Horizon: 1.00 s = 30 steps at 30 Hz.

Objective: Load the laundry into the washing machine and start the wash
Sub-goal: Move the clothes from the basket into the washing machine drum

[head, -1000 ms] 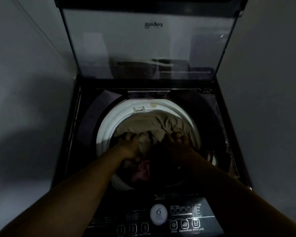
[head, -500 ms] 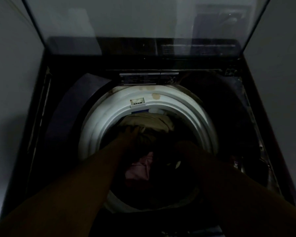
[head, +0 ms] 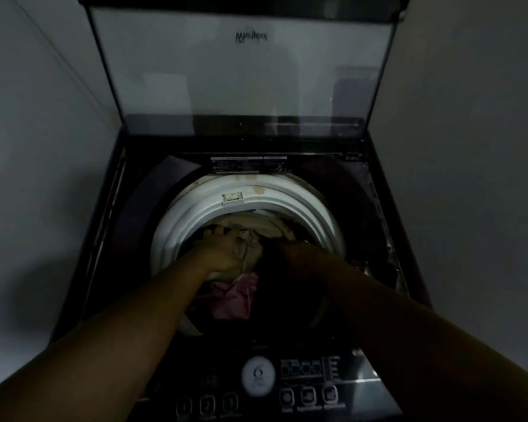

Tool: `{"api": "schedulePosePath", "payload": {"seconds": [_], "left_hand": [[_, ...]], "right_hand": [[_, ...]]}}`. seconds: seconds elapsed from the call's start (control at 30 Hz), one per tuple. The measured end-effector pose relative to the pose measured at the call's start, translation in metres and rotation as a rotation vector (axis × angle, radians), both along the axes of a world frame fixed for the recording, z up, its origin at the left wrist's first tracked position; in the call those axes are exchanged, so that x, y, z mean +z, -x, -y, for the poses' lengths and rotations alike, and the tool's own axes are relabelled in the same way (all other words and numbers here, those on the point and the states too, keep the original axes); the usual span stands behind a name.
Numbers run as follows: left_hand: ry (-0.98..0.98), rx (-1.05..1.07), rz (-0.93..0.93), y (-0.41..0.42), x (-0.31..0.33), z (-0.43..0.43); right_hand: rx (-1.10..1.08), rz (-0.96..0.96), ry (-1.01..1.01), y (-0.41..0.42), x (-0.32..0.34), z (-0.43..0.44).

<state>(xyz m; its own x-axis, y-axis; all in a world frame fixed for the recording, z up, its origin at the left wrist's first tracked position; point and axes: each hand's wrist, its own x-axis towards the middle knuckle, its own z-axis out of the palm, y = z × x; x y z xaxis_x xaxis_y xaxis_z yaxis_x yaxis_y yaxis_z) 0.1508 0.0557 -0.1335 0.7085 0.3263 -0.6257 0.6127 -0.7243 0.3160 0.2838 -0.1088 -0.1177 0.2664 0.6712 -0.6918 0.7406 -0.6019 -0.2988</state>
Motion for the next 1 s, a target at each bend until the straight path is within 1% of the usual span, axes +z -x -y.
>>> {"api": "schedulePosePath", "payload": {"seconds": [0.1, 0.17, 0.3, 0.43, 0.53, 0.63, 0.73, 0.87, 1.0], "left_hand": [[-0.042, 0.042, 0.189, 0.005, 0.031, 0.021], [-0.031, 0.071, 0.313, 0.005, 0.062, 0.047], [-0.076, 0.132, 0.433, -0.002, 0.121, 0.117], [-0.06, 0.083, 0.584, -0.027, 0.162, 0.214], [-0.019, -0.004, 0.696, -0.045, 0.178, 0.284], [0.031, -0.11, 0.737, -0.062, 0.181, 0.348], [0.095, -0.207, 0.713, -0.078, 0.164, 0.403], [0.209, -0.247, 0.603, -0.087, 0.114, 0.454], [0.282, -0.227, 0.459, -0.089, 0.037, 0.486]], "right_hand": [[0.046, 0.13, -0.182, 0.005, 0.045, 0.031], [0.081, 0.224, -0.235, 0.006, 0.072, 0.051], [0.071, 0.384, -0.416, 0.002, 0.127, 0.116], [-0.017, 0.476, -0.45, -0.015, 0.164, 0.213], [-0.129, 0.487, -0.435, -0.027, 0.174, 0.285], [-0.245, 0.471, -0.385, -0.033, 0.165, 0.355], [-0.358, 0.433, -0.341, -0.034, 0.138, 0.418], [-0.493, 0.352, -0.276, -0.025, 0.086, 0.481], [-0.596, 0.247, -0.223, -0.016, 0.008, 0.526]]}}
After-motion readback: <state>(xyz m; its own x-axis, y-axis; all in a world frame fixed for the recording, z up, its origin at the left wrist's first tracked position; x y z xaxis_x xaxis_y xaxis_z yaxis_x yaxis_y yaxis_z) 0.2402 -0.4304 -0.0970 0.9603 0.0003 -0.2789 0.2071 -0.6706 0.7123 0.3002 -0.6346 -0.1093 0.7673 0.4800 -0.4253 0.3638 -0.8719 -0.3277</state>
